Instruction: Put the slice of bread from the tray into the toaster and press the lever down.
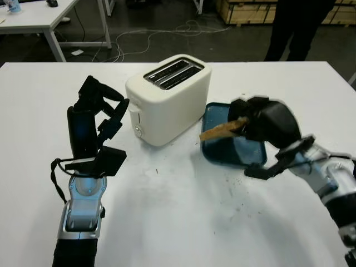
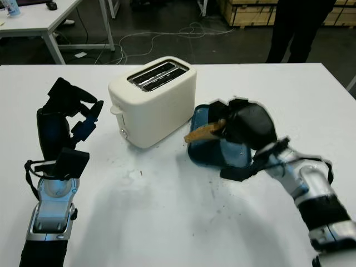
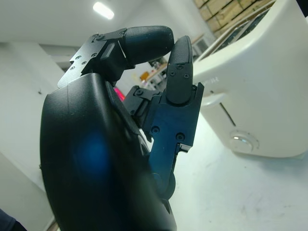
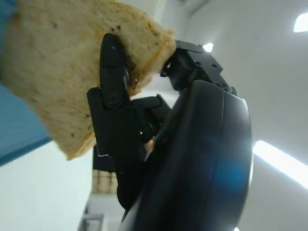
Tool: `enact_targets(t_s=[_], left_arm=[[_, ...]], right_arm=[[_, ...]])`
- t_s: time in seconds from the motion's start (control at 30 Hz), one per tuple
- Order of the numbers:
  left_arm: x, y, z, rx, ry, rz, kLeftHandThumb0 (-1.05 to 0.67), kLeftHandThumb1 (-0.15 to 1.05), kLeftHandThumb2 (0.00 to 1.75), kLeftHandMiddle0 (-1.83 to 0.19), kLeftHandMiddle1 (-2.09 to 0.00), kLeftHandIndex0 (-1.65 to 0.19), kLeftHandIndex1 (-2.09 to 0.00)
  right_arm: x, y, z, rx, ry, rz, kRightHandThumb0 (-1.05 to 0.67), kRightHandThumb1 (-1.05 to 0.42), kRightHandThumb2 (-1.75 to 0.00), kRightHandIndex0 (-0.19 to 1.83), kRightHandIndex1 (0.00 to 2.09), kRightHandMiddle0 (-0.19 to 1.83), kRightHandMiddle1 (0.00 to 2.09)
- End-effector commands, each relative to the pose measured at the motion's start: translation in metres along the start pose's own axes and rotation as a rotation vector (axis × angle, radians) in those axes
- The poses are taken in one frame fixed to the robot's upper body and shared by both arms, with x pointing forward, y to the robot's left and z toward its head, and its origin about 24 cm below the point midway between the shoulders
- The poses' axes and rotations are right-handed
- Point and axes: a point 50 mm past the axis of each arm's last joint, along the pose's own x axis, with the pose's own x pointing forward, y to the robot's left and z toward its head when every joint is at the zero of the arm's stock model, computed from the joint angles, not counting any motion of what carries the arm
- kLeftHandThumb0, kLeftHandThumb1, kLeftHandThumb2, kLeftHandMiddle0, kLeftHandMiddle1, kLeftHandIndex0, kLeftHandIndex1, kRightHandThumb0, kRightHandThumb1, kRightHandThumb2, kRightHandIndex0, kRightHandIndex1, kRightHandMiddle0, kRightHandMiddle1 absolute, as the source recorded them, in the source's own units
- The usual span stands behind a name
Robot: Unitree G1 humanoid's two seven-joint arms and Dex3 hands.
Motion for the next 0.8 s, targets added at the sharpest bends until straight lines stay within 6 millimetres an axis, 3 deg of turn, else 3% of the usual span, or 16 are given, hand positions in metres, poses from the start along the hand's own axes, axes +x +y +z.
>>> enact_targets(t_s=[0.0, 0.2, 0.3, 0.5, 0.63, 0.77], left_arm=[[0.001, 0.0, 0.002, -0.015, -0.009, 0.007, -0.31, 0.92, 0.23, -0.77, -1.75, -0.48, -1.65], [0.002, -0.001, 0.003, -0.012, -0.018, 0.009, -0.29, 0.92, 0.23, -0.78, -1.75, -0.48, -1.66], [0.003, -0.001, 0.004, -0.019, -0.021, 0.006, -0.28, 0.92, 0.23, -0.78, -1.75, -0.48, -1.66], [0.004, -0.003, 0.003, -0.016, -0.015, 0.007, -0.32, 0.92, 0.22, -0.79, -1.75, -0.49, -1.68], [0.004, -0.005, 0.004, -0.038, -0.013, 0.005, -0.32, 0.92, 0.22, -0.79, -1.75, -0.48, -1.69], [0.004, -0.006, 0.004, -0.021, -0.01, 0.006, -0.34, 0.92, 0.23, -0.79, -1.75, -0.48, -1.68]], right_arm=[[0.02, -0.035, -0.001, 0.028, -0.038, -0.049, -0.22, -0.92, -0.27, 0.82, 1.75, 0.6, 1.63], [0.07, -0.086, 0.006, -0.054, -0.108, -0.058, -0.16, -0.92, -0.1, 0.93, 1.66, 0.81, 1.47], [0.093, -0.109, 0.016, -0.11, -0.118, -0.052, -0.25, -0.92, -0.11, 1.0, 1.62, 0.94, 1.25], [0.124, -0.135, 0.04, -0.27, -0.141, -0.122, -0.43, -0.92, -0.21, 1.12, 1.74, 0.9, 1.7], [0.137, -0.139, 0.057, -0.31, -0.176, -0.132, -0.52, -0.92, -0.3, 1.2, 1.75, 0.93, 1.74], [0.149, -0.137, 0.072, -0.321, -0.2, -0.136, -0.49, -0.92, -0.29, 1.22, 1.75, 0.96, 1.75]])
